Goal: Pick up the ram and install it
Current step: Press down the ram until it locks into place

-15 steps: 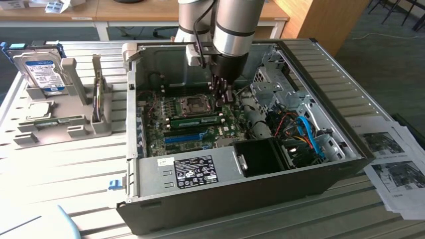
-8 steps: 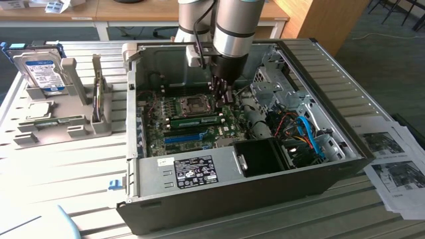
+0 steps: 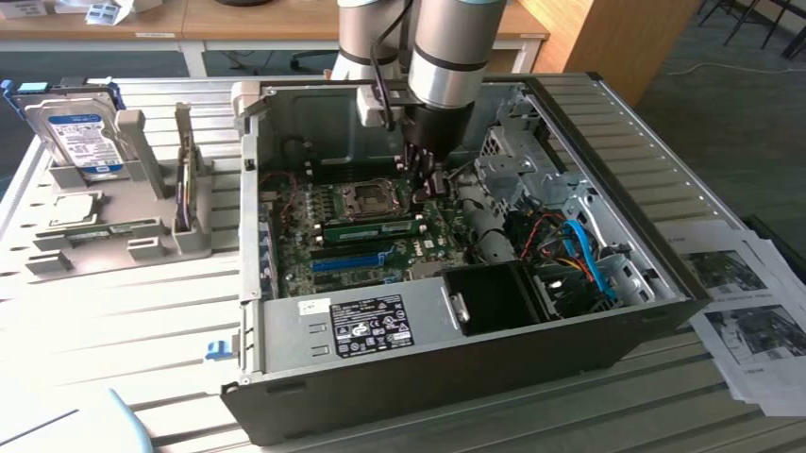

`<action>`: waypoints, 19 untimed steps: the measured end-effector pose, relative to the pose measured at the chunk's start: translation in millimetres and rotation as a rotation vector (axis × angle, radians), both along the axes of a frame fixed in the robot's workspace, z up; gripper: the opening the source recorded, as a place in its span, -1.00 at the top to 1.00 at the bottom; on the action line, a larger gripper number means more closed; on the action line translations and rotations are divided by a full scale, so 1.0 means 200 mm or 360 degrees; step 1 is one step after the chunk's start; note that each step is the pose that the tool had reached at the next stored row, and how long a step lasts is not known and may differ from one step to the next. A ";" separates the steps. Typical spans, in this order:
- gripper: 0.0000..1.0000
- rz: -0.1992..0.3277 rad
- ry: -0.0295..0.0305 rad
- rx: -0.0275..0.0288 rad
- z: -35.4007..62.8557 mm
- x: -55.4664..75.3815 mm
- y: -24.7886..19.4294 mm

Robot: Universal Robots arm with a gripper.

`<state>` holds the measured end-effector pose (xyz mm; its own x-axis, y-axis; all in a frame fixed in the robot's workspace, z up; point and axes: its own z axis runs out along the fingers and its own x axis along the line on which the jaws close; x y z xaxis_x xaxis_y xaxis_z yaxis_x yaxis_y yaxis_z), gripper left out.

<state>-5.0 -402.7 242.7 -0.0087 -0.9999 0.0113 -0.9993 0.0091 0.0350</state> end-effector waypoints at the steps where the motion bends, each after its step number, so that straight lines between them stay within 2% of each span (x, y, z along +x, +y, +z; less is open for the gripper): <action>1: 0.81 0.0000 0.00002 -0.00003 -0.003 0.00 0.000; 7: 0.81 0.0000 0.00002 -0.00004 -0.028 0.00 -0.001; 19: 0.81 0.0000 0.00005 0.00002 -0.033 0.02 0.000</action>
